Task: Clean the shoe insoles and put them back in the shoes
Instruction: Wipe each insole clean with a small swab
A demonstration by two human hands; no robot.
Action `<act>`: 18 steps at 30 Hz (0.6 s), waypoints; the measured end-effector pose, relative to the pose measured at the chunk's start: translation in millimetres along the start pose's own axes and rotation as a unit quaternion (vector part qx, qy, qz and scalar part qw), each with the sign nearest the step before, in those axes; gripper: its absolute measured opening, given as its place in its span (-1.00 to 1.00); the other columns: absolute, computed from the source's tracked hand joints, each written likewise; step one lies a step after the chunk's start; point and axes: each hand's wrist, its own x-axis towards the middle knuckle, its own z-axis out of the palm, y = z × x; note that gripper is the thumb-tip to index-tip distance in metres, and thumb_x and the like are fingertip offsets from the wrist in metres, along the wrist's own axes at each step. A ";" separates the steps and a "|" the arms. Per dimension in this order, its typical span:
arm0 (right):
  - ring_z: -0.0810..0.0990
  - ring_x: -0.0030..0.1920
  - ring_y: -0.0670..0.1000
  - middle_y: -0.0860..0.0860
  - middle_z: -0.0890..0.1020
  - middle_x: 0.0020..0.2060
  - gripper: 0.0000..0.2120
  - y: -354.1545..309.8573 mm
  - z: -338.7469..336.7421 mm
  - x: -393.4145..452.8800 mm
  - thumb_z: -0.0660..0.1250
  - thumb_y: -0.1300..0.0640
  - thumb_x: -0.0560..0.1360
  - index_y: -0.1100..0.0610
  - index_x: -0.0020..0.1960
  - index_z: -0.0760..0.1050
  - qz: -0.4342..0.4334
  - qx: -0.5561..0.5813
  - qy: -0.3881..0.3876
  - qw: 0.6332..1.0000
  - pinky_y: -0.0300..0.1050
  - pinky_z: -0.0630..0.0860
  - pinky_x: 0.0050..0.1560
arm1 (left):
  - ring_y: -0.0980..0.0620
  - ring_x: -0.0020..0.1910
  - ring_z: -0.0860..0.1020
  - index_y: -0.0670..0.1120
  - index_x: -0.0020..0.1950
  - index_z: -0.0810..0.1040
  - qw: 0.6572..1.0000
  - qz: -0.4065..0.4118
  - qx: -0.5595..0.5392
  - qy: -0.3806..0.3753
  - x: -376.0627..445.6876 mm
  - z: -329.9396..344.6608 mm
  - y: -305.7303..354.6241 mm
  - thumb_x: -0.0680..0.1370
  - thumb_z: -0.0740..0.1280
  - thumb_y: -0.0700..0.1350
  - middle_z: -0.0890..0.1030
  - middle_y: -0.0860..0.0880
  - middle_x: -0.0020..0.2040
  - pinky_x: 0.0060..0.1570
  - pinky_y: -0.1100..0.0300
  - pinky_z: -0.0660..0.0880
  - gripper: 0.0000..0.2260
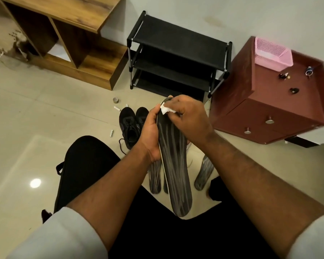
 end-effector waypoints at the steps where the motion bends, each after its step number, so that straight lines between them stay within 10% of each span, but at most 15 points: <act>1: 0.55 -0.03 -0.03 0.07 0.62 -0.06 -0.79 -0.8 -3.5 0.0 0.30 0.18 0.51 0.19 0.09 0.62 -0.016 -0.013 -0.016 1.000 -0.19 0.48 0.00 | -0.11 0.00 0.65 -0.07 -0.02 0.74 1.000 -0.002 0.002 -0.001 -2.4 2.0 -0.1 0.57 0.12 0.31 0.68 -0.17 0.03 0.17 -0.05 0.50 -0.44; 5: 0.53 -0.07 0.01 0.07 0.60 -0.12 -0.80 8.7 -23.3 9.2 0.27 0.16 0.51 0.17 0.03 0.63 0.012 -0.044 -0.002 0.999 -0.01 0.51 -0.05 | -0.18 0.04 0.61 -0.14 0.04 0.72 0.999 -0.019 0.027 -0.012 -12.7 10.0 -4.2 0.56 0.12 0.31 0.65 -0.22 0.06 0.27 -0.19 0.38 -0.40; 11: 0.54 -0.06 0.00 0.10 0.61 -0.10 -0.80 -11.2 -30.7 -13.8 0.32 0.21 0.50 0.20 0.07 0.62 -0.055 -0.015 -0.056 0.997 -0.12 0.50 -0.06 | -0.14 -0.19 0.69 -0.15 -0.10 0.74 1.000 -0.005 0.010 -0.011 -30.5 15.5 -6.8 0.61 0.13 0.20 0.69 -0.20 -0.11 -0.21 -0.03 0.64 -0.47; 18: 0.51 -0.06 0.10 0.08 0.61 -0.11 -0.77 5.6 -36.7 -9.0 0.27 0.17 0.50 0.16 0.10 0.61 -0.075 -0.145 -0.088 0.983 0.01 0.47 -0.08 | -0.21 0.02 0.63 -0.21 0.14 0.67 0.999 -0.032 0.032 -0.001 -39.0 5.2 -11.1 0.58 0.09 0.33 0.64 -0.27 0.11 -0.01 -0.12 0.58 -0.34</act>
